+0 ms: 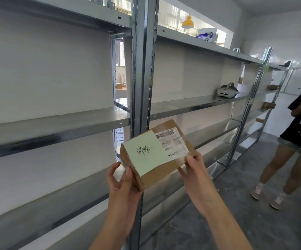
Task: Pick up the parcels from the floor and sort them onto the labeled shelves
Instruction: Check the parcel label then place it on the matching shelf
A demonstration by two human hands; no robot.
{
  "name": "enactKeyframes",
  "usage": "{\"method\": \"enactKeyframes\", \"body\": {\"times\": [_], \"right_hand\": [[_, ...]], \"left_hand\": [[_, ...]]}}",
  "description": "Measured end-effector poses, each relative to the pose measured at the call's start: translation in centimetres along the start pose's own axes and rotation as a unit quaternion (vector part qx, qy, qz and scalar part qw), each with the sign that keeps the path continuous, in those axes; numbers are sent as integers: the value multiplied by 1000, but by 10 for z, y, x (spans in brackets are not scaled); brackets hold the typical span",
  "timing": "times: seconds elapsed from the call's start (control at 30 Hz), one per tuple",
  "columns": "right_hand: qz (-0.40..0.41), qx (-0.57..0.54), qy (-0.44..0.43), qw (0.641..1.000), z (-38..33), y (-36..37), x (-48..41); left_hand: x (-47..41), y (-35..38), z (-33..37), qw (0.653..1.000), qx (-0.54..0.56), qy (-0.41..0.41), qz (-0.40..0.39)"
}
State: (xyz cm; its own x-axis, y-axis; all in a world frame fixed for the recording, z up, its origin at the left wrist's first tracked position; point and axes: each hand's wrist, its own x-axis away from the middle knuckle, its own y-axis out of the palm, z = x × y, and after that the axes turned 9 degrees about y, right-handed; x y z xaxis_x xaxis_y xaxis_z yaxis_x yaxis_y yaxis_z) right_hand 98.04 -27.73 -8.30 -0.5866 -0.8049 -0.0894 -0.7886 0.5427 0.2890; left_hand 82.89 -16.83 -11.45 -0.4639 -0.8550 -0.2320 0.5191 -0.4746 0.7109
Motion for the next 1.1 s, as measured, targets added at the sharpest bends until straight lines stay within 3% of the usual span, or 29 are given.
{"method": "enactKeyframes", "body": {"times": [0.47,0.7,0.87,1.1], "right_hand": [[133,7,-12,991,-9,24,10],[146,41,-40,988,-12,31,17],[128,83,-28,988,-10,48,18],[35,87,14,996,8,85,26]], "left_hand": [[-26,8,49,976,-180,76,-98],[-11,12,54,957,-265,107,-52],[4,0,66,933,-335,127,-26],[37,-31,99,935,-301,186,33]]}}
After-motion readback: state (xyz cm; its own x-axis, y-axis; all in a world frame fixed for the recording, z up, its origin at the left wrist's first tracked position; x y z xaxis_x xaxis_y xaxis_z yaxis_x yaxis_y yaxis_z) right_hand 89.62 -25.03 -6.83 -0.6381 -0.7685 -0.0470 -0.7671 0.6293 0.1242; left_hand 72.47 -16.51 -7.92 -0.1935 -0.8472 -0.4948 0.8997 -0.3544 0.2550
